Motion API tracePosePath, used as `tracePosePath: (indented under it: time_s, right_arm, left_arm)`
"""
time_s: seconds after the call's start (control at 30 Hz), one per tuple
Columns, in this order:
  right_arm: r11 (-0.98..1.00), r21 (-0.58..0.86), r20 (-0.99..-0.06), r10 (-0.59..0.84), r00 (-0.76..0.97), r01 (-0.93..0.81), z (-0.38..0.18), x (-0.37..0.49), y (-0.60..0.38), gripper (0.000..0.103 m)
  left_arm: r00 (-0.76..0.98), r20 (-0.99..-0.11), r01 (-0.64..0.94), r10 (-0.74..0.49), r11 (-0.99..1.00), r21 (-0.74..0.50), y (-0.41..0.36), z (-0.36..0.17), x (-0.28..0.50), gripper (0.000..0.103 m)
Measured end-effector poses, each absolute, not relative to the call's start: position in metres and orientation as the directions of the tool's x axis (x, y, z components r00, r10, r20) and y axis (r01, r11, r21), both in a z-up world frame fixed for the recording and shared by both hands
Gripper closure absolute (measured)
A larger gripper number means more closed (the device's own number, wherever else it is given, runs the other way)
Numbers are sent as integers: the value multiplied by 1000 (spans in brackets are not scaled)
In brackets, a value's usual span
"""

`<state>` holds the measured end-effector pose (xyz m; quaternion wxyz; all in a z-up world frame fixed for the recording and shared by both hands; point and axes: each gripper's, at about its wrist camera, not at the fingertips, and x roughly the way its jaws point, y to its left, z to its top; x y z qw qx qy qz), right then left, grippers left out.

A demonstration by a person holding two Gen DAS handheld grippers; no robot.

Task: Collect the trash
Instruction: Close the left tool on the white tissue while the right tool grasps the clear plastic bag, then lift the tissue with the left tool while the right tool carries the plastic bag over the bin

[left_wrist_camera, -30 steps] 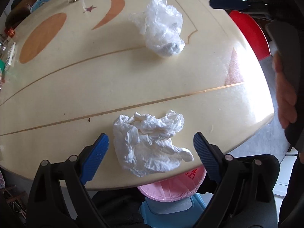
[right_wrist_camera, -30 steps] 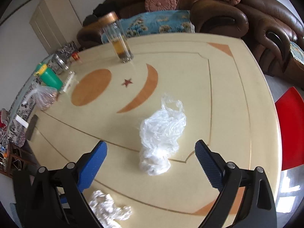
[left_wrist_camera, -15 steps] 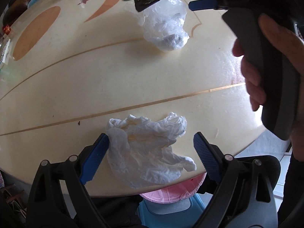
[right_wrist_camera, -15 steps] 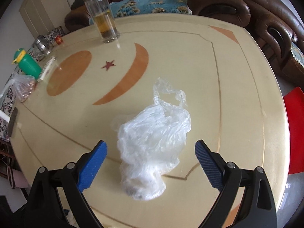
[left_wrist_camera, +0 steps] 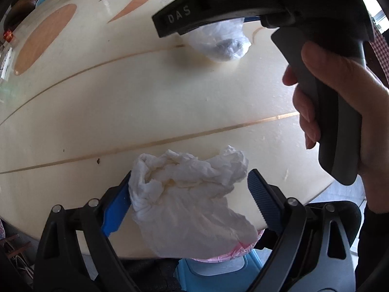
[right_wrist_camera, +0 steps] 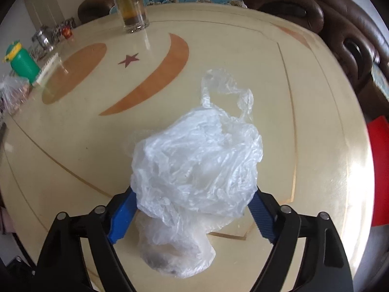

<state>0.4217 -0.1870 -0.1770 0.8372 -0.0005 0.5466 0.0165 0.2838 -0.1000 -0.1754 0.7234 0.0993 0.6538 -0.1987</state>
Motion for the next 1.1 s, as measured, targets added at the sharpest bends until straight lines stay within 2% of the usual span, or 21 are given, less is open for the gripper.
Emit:
tracePosePath:
  time_s: [0.3,0.33,0.43,0.57,0.67,0.77,1.1]
  right_arm:
    - [1000,12,-902,19,432,-21,-171,419,-194,60]
    - [1000,13,-901,21,433,-21,-170,418,-194,67]
    - [1000,11,-895,20,445,-23,-167,416,-194,72]
    - [1000,22,-885,28,465,-17,-158,408,-196,74]
    - [1000,10,-877,17,481,-16,-150,403,-198,76]
    - [1000,4,-866,9,500,-11,-143,397,-201,77]
    - [1000,17,-812,13,583,0,-106,354,-214,77]
  left_arm:
    - [68,-982,400,-174,907,-133,-98,-178,288,16]
    - [73,-982,395,-173,909,-131,-97,-177,288,19]
    - [79,-982,378,-170,917,-128,-91,-175,289,31]
    - [69,-977,350,-201,922,-165,-69,-174,290,57]
    - [66,-974,333,-215,925,-182,-62,-174,291,66]
    - [73,-972,328,-223,926,-188,-57,-172,290,70]
    - [181,-959,333,-218,931,-149,-41,-140,279,71]
